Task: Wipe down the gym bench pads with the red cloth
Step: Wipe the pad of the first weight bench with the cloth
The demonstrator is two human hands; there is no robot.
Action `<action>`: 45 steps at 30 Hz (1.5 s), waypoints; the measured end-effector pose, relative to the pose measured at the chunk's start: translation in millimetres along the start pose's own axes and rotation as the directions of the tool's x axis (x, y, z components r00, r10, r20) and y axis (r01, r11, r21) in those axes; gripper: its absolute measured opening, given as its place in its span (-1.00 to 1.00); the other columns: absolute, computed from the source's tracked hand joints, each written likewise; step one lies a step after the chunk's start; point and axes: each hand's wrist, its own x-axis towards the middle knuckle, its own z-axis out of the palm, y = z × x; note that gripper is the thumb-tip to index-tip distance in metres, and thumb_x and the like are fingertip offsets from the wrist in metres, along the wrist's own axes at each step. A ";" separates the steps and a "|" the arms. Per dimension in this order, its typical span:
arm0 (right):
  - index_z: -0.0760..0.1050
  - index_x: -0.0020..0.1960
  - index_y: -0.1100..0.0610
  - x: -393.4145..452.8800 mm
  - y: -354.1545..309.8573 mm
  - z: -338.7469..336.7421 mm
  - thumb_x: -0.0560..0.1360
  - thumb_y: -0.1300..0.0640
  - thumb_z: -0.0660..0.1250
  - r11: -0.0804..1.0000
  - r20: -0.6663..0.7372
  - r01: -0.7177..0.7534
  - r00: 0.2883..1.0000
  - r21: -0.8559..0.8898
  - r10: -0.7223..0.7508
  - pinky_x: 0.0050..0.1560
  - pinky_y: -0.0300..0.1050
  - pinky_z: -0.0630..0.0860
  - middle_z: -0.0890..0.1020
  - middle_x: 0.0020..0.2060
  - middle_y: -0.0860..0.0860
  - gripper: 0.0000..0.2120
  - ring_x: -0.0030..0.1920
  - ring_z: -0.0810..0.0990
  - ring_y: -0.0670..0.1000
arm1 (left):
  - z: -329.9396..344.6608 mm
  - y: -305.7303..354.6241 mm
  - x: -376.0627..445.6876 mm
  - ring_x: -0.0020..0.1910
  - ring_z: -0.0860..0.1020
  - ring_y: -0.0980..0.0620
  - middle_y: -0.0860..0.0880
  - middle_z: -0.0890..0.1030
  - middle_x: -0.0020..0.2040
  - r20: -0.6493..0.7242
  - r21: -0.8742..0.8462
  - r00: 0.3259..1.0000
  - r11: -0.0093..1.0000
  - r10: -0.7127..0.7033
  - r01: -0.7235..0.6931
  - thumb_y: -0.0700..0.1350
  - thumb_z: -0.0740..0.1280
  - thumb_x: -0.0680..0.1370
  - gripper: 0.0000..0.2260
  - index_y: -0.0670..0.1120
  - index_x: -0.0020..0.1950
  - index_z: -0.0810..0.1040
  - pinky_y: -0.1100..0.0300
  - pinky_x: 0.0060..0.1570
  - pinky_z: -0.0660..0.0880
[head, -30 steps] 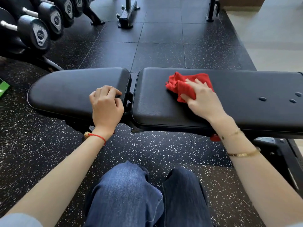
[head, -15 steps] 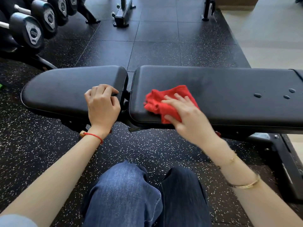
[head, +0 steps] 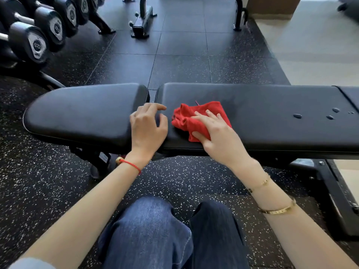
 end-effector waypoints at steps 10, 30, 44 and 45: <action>0.34 0.42 0.03 87.8 32.9 -10.8 0.54 0.06 0.27 0.969 -0.053 -0.239 0.970 -0.058 0.236 0.45 0.14 0.09 0.44 0.36 0.17 -0.55 0.41 0.29 0.27 | 24.2 8.5 -8.5 0.10 0.46 -0.11 -0.05 0.54 0.08 -0.014 0.048 0.998 0.997 -0.056 0.057 -0.25 0.20 0.46 -0.76 -0.09 0.05 0.57 0.07 0.09 0.33; 0.38 0.40 0.04 128.0 10.9 9.3 0.53 0.06 0.28 0.994 0.039 -0.094 0.995 -0.061 0.097 0.41 0.07 0.14 0.47 0.34 0.15 -0.56 0.37 0.35 0.23 | 21.6 7.7 -7.9 0.12 0.44 -0.12 -0.05 0.53 0.10 0.009 0.042 0.998 0.997 -0.062 0.062 -0.26 0.24 0.46 -0.76 -0.07 0.07 0.58 0.04 0.10 0.33; 0.35 0.41 0.05 85.7 85.4 -33.7 0.54 0.03 0.27 0.945 -0.079 -0.304 0.952 -0.118 0.296 0.41 0.05 0.16 0.43 0.35 0.23 -0.55 0.38 0.33 0.26 | 24.6 3.8 -9.0 0.11 0.43 -0.08 -0.01 0.51 0.09 0.002 -0.021 0.996 0.996 -0.088 0.088 -0.23 0.22 0.48 -0.77 -0.04 0.05 0.57 0.04 0.13 0.33; 0.36 0.40 0.05 82.4 79.0 -31.1 0.54 0.05 0.28 0.953 -0.069 -0.282 0.959 -0.114 0.276 0.42 0.04 0.15 0.44 0.35 0.22 -0.55 0.39 0.32 0.26 | 24.8 3.8 -9.3 0.12 0.43 -0.08 -0.01 0.51 0.09 0.003 -0.021 0.996 0.996 -0.089 0.089 -0.23 0.22 0.48 -0.77 -0.04 0.06 0.57 0.05 0.13 0.33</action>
